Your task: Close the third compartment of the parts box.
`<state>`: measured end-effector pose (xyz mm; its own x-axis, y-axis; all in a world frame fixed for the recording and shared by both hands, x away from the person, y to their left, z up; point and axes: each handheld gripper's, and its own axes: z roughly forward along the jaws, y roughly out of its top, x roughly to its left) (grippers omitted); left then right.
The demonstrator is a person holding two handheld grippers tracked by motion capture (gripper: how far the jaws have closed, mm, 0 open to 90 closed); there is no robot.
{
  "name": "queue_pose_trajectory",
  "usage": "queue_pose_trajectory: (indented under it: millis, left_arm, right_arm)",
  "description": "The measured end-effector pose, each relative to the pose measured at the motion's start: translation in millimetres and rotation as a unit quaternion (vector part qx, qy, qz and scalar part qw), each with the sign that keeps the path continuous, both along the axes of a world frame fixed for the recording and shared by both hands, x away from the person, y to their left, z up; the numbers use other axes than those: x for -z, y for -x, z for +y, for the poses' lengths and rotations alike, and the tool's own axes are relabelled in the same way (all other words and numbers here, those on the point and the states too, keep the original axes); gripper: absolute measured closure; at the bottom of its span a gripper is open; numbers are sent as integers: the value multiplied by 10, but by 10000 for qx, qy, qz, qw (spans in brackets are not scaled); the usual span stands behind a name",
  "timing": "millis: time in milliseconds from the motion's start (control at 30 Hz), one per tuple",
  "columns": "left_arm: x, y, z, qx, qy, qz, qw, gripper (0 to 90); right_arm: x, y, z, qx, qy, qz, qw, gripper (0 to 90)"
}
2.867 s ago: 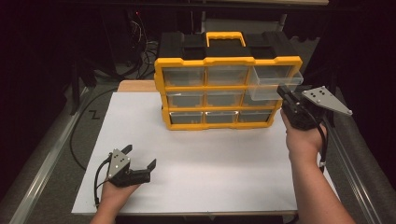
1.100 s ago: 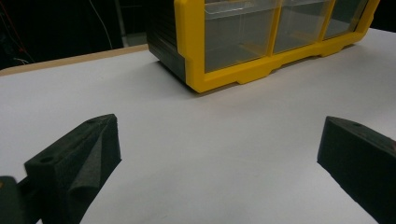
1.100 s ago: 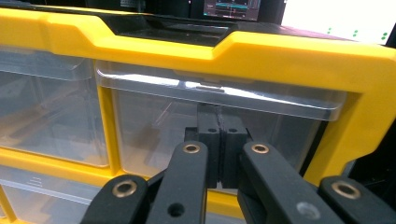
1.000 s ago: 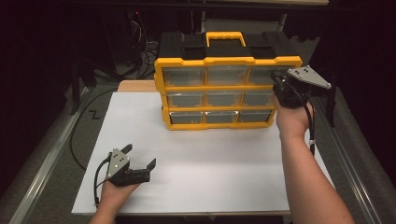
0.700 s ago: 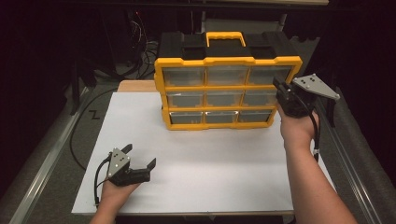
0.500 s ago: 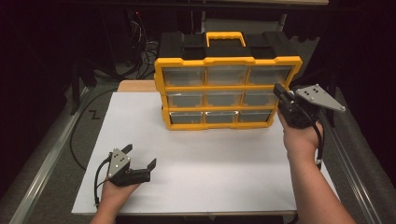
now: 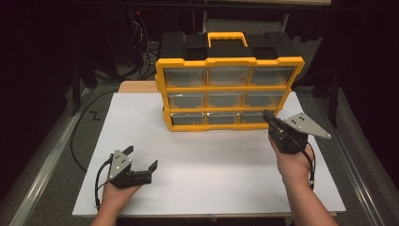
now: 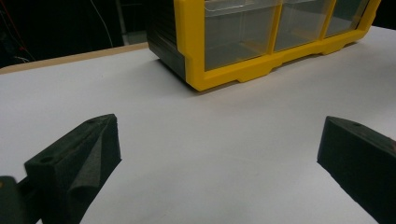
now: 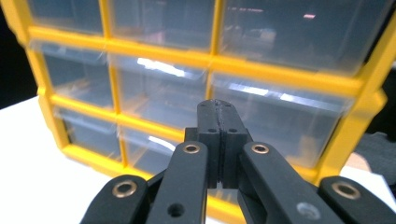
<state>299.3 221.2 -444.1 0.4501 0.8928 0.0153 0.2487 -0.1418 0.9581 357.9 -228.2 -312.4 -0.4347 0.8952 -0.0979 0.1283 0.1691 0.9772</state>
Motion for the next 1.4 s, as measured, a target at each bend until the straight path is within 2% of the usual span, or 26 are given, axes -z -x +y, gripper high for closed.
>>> queue_pose_trajectory:
  millis: [33,100,133,167,400,533,567,600,633,700,733,800,833,1033,1233,1267,1367,1400]
  left_arm:
    - [0,0,0,0,0,0,10000,4]
    - [-1,0,2,4,2,-2,10000,4]
    - [-1,0,2,4,6,-4,10000,3]
    - [-1,0,4,7,0,-3,10000,3]
    - [4,-1,4,-7,0,8,10000,3]
    - [4,-1,6,-10,1,9,10000,4]
    - [4,-1,6,-11,0,10,10000,4]
    - [4,-1,6,-11,0,10,10000,4]
    - [4,0,6,-11,1,11,10000,3]
    - [4,1,6,-11,11,17,10000,4]
    - [4,2,10,-19,25,27,10000,3]
    - [4,5,12,-37,41,31,10000,3]
    - [0,12,12,-40,49,17,10000,3]
    - [7,10,1,-42,26,35,10000,4]
    - [14,2,-8,-32,-5,60,10000,4]
    - [14,4,-10,-23,-6,58,10000,4]
    - [13,6,-11,-17,-15,50,10000,4]
    - [13,6,-10,-17,-12,53,10000,3]
  right_arm:
    - [0,0,0,0,0,0,10000,900]
    - [93,21,19,-50,10,66,10000,900]
    - [189,40,36,-96,38,153,9998,900]
    - [189,40,36,-96,38,153,9998,900]
    - [553,104,38,-193,93,473,9986,900]
    - [670,134,17,-192,133,572,9981,900]
    - [749,160,-3,-187,141,633,9977,900]
    - [749,160,-3,-187,141,633,9977,900]
    - [831,188,-28,-172,178,686,9973,900]
    - [860,201,-39,-168,179,705,9972,900]
    - [961,239,-74,-206,229,829,9961,900]
    - [992,246,-76,-196,280,875,9956,900]
    - [1051,249,-77,-202,410,946,9945,900]
    - [1088,196,-83,-173,229,1061,9939,897]
    - [1093,187,-112,-193,174,1090,9937,860]
    - [1092,182,-124,-193,112,1116,9935,836]
    - [1097,179,-123,-212,109,1159,9930,800]
    - [1107,171,-117,-212,140,1155,9930,760]
